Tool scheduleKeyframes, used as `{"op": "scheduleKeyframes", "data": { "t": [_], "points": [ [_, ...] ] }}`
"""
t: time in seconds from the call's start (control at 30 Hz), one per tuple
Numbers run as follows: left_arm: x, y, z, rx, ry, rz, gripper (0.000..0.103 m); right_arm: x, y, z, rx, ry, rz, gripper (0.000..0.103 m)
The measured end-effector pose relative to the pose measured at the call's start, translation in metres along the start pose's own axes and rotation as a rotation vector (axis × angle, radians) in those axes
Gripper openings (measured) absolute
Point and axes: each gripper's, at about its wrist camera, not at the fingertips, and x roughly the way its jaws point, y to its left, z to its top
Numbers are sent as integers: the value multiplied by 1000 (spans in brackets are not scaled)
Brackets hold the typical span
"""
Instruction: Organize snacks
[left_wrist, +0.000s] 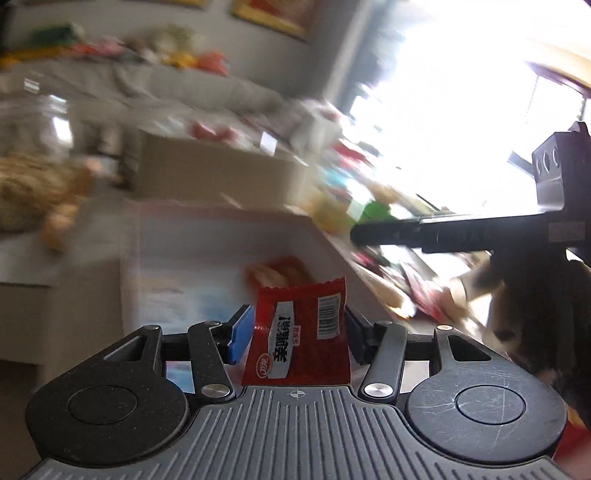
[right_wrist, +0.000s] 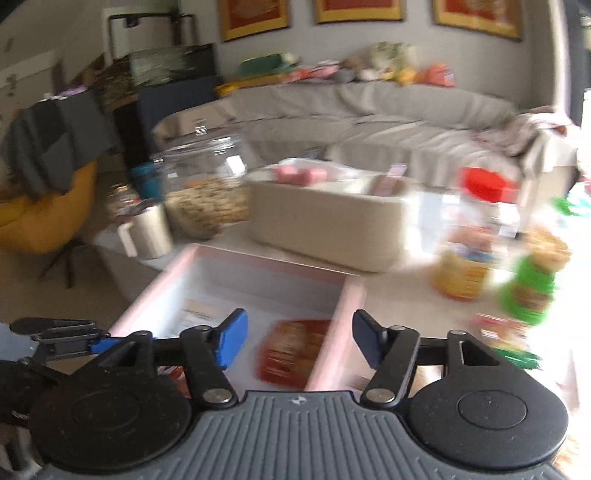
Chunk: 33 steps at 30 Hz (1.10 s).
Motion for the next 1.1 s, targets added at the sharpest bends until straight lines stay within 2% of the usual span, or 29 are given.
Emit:
{"op": "scheduleKeyframes", "data": {
  "t": [0.03, 0.07, 0.13, 0.17, 0.23, 0.27, 0.4, 0.47, 0.53, 0.63, 0.73, 0.83, 0.93, 1.0, 1.07, 1.1],
  "points": [
    [10, -1, 2, -3, 42, -20, 60, -9, -11, -7, 9, -5, -38, 68],
    [20, -1, 5, -9, 81, -4, 60, -15, -20, -13, 21, -7, -69, 68],
    [37, 1, 10, -4, 122, 95, 54, -29, -43, -29, 64, 0, -128, 69],
    [39, 1, 14, 0, 106, 129, 58, -36, -54, -36, 83, 5, -150, 69],
    [39, 2, 21, -12, 88, 226, 54, -49, -72, -53, 108, 9, -205, 69],
    [36, 4, 24, -25, 56, 251, 53, -53, -80, -61, 113, 5, -238, 70],
    [17, 17, 31, -136, -44, 274, 53, -68, -106, -89, 103, -19, -355, 77],
    [7, 14, 32, -144, -80, 249, 53, -67, -116, -99, 107, -9, -374, 77],
    [5, 5, 35, -102, -61, 169, 53, -65, -123, -102, 124, -4, -359, 77],
    [-5, -17, 30, -41, -65, 156, 53, -60, -128, -100, 135, -29, -333, 78],
    [-7, -42, 19, 1, -50, 129, 53, -44, -136, -83, 166, -65, -298, 88],
    [-4, -69, 7, 14, -36, 66, 53, -3, -147, -54, 206, -25, -279, 89],
    [3, -92, -8, 27, 11, -4, 53, 48, -151, -31, 185, 23, -320, 89],
    [6, -103, -19, 44, 43, -24, 53, 75, -149, -23, 163, 51, -350, 89],
    [7, -107, -33, 46, 73, -27, 53, 96, -145, -21, 133, 106, -344, 88],
    [9, -107, -37, 40, 86, -27, 53, 101, -143, -22, 133, 126, -329, 82]
  ]
}}
